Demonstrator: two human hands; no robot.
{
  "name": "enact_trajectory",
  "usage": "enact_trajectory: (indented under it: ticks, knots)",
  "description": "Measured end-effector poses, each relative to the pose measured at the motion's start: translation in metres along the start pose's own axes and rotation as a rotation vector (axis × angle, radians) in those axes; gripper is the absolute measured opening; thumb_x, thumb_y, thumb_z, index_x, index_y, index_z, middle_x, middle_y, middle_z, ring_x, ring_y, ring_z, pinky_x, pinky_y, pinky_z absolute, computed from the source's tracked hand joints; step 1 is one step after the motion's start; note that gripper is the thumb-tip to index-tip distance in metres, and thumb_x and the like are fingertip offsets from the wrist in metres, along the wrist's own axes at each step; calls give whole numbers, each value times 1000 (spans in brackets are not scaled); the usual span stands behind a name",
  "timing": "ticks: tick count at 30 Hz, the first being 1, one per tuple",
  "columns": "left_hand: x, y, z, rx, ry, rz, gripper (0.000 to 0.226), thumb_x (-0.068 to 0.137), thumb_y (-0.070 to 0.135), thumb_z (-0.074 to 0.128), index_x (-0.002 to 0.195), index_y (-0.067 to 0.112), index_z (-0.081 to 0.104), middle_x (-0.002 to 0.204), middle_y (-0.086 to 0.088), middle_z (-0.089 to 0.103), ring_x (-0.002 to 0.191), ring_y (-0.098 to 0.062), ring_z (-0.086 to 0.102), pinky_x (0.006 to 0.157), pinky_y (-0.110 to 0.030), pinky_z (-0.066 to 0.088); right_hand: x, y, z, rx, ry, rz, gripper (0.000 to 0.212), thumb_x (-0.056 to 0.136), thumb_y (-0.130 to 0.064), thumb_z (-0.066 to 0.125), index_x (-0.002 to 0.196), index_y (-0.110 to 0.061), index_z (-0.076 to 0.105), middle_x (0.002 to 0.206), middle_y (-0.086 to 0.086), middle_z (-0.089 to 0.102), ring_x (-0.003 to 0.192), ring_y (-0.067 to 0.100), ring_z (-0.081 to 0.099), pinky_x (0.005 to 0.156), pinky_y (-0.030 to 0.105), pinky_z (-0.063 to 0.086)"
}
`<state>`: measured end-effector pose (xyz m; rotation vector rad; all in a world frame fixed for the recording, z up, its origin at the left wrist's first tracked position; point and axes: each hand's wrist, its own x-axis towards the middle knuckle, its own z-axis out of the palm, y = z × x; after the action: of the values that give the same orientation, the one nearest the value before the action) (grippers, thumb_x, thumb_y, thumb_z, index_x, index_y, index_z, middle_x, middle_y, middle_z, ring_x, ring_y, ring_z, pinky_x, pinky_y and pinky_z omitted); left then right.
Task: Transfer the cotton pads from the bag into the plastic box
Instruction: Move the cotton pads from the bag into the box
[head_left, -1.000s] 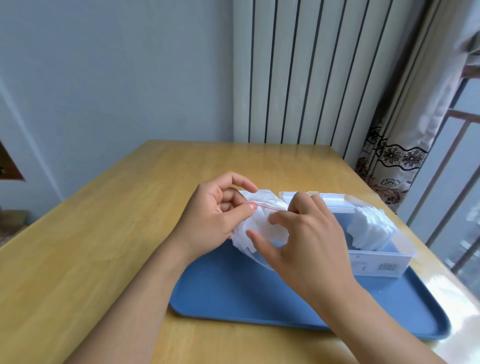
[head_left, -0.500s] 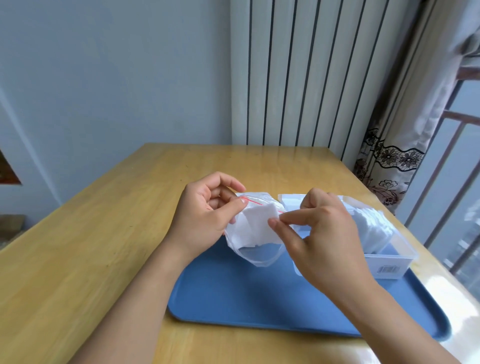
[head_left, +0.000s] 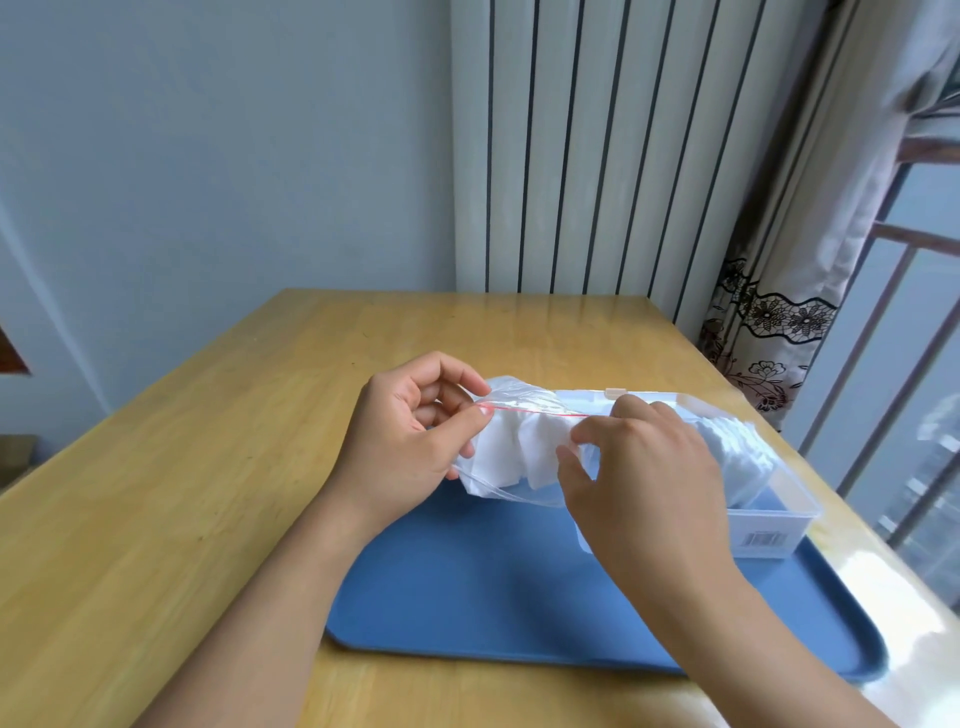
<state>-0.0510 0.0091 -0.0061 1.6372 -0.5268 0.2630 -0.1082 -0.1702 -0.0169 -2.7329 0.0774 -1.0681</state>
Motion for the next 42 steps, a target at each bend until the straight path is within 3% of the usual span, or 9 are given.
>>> enact_trajectory:
  ticks: [6, 10, 14, 17, 21, 27, 30, 38, 42]
  knots:
    - [-1, 1, 1, 4, -32, -2, 8, 78, 11, 70, 83, 17, 68, 59, -3, 62, 44, -12, 55, 44, -27, 45, -2, -3, 5, 35, 29, -39, 23, 69, -13, 80, 90, -19, 75, 72, 1, 51, 72, 29, 49, 60, 34, 44]
    - [-1, -1, 1, 20, -46, -18, 9, 78, 13, 70, 84, 20, 69, 60, 1, 61, 47, -15, 56, 44, -28, 46, 0, -2, 8, 84, 85, -53, 9, 79, -30, 81, 78, -21, 79, 65, 0, 49, 65, 29, 50, 59, 33, 44]
    - [-1, -1, 1, 35, -31, -17, 10, 77, 13, 70, 82, 22, 69, 59, 2, 61, 48, -15, 56, 45, -29, 46, 5, 3, 11, 59, 142, -2, 23, 81, -22, 80, 60, -18, 71, 55, 0, 44, 51, 28, 45, 52, 26, 28]
    - [-1, 0, 1, 36, -24, -22, 10, 76, 13, 69, 81, 22, 69, 59, 2, 60, 48, -14, 56, 45, -29, 45, 5, 4, 14, 73, 146, 15, 26, 83, -20, 77, 59, -17, 66, 54, 1, 45, 50, 30, 46, 45, 28, 33]
    - [-2, -1, 1, 40, -36, -8, 10, 78, 13, 70, 82, 21, 69, 58, 2, 60, 47, -14, 55, 45, -28, 45, 9, 7, 16, 94, 195, -42, 13, 72, -14, 87, 73, -17, 74, 63, 0, 51, 60, 28, 48, 52, 30, 38]
    - [-2, -1, 2, 35, -45, 1, 10, 79, 13, 70, 83, 22, 68, 58, 2, 60, 47, -14, 53, 44, -29, 44, 11, 6, 17, 45, 164, -159, 41, 64, -5, 87, 97, -28, 77, 101, 7, 57, 90, 30, 46, 71, 38, 42]
    - [-2, -1, 1, 47, -56, 5, 17, 84, 6, 71, 83, 22, 68, 59, 1, 60, 46, -14, 54, 44, -28, 45, 12, 5, 20, -2, 85, -178, 41, 67, -9, 86, 101, -30, 75, 115, 6, 57, 107, 29, 41, 79, 39, 43]
    - [-1, -3, 2, 94, -82, 24, 25, 87, -3, 69, 86, 22, 68, 58, 1, 60, 49, -22, 50, 48, -27, 46, 13, -1, 21, -89, -99, -207, 64, 46, -7, 91, 104, -22, 67, 124, 5, 56, 114, 34, 51, 73, 41, 48]
    - [-1, -3, 0, 98, -73, 35, 22, 83, 5, 69, 86, 27, 68, 59, 2, 61, 50, -20, 50, 50, -25, 46, 13, -2, 23, -63, -105, -213, 62, 52, -7, 88, 108, -22, 68, 124, 5, 57, 112, 35, 53, 72, 43, 50]
